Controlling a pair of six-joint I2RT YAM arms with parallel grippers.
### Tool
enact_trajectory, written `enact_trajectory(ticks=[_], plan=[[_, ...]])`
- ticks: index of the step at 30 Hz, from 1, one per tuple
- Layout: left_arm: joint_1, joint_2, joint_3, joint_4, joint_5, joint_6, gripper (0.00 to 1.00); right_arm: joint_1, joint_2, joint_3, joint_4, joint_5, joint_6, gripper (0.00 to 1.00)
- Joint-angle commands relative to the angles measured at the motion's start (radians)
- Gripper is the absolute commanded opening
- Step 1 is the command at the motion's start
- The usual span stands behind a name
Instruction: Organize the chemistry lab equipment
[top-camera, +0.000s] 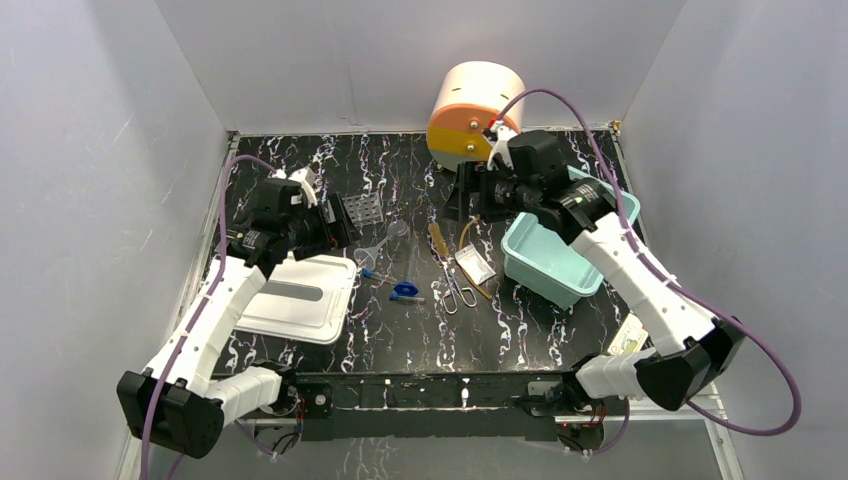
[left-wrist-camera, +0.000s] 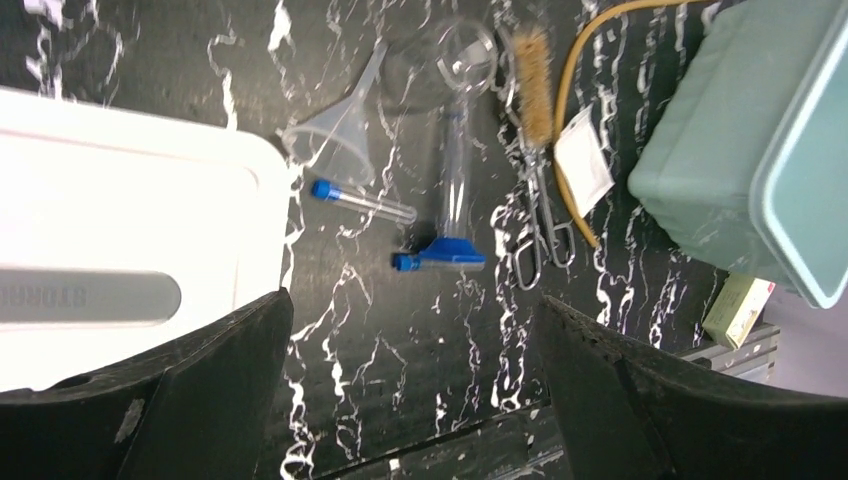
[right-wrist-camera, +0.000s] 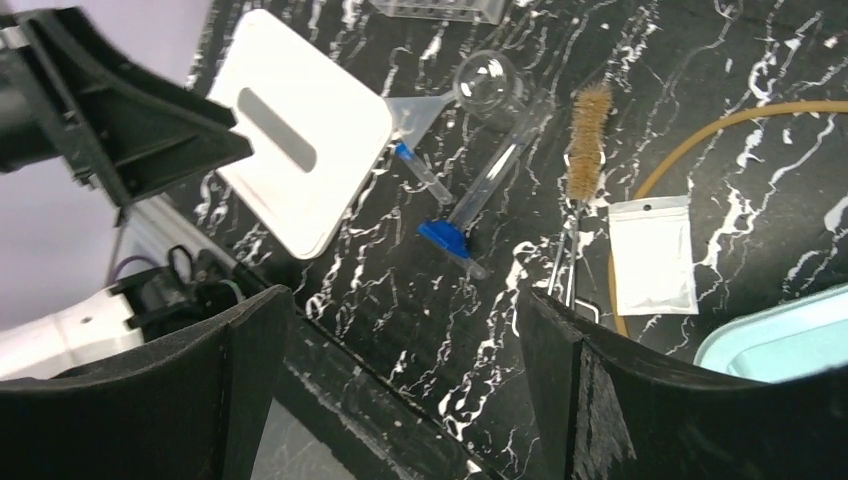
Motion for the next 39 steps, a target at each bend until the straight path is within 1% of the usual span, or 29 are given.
enact_trajectory(ticks=[1, 5, 7, 10, 14, 18, 19, 21, 22, 23, 27, 29, 30, 32, 37, 38, 39], plan=[[-0.005, -0.030, -0.046, -0.029, -0.019, -0.057, 0.91, 0.065, 0.052, -0.024, 0.043, 0.198, 0.017, 0.89], [-0.005, -0.047, -0.092, 0.010, -0.030, -0.124, 0.94, 0.134, 0.135, -0.056, 0.074, 0.333, -0.007, 0.87], [-0.005, -0.049, -0.110, 0.039, -0.011, -0.137, 0.95, 0.156, 0.187, -0.056, 0.074, 0.413, -0.013, 0.86], [-0.005, -0.046, -0.114, 0.072, 0.000, -0.126, 0.96, 0.172, 0.270, -0.051, 0.077, 0.451, -0.026, 0.82], [-0.004, -0.027, -0.088, 0.071, -0.044, -0.113, 0.96, 0.182, 0.356, -0.038, 0.083, 0.478, -0.031, 0.78], [-0.005, -0.007, -0.090, 0.074, -0.079, -0.129, 0.96, 0.185, 0.426, -0.021, 0.130, 0.426, -0.045, 0.76], [-0.005, -0.002, -0.094, 0.073, -0.093, -0.142, 0.94, 0.188, 0.445, -0.012, 0.142, 0.402, -0.049, 0.75], [-0.005, 0.005, -0.112, 0.059, -0.153, -0.207, 0.85, 0.191, 0.489, 0.024, 0.136, 0.359, -0.051, 0.70], [-0.005, 0.012, -0.125, 0.052, -0.165, -0.239, 0.80, 0.193, 0.507, 0.045, 0.120, 0.348, -0.046, 0.70], [-0.005, 0.024, -0.137, 0.054, -0.160, -0.259, 0.77, 0.194, 0.521, 0.056, 0.108, 0.342, -0.043, 0.69], [-0.005, 0.069, -0.188, 0.147, 0.011, -0.265, 0.67, 0.201, 0.532, 0.033, 0.120, 0.298, -0.041, 0.67], [-0.006, 0.079, -0.223, 0.178, 0.051, -0.273, 0.63, 0.206, 0.533, -0.005, 0.144, 0.257, -0.052, 0.62], [-0.006, 0.081, -0.237, 0.187, 0.055, -0.276, 0.61, 0.211, 0.527, -0.024, 0.163, 0.218, -0.070, 0.58], [-0.005, 0.079, -0.253, 0.190, 0.050, -0.278, 0.60, 0.227, 0.508, -0.055, 0.193, 0.185, -0.098, 0.54], [-0.006, 0.058, -0.278, 0.190, 0.019, -0.297, 0.61, 0.263, 0.435, -0.133, 0.217, 0.168, -0.163, 0.51], [-0.006, 0.053, -0.280, 0.189, 0.013, -0.304, 0.60, 0.269, 0.424, -0.154, 0.215, 0.166, -0.174, 0.49], [-0.006, 0.049, -0.281, 0.189, 0.008, -0.307, 0.61, 0.275, 0.413, -0.174, 0.212, 0.173, -0.181, 0.43]])
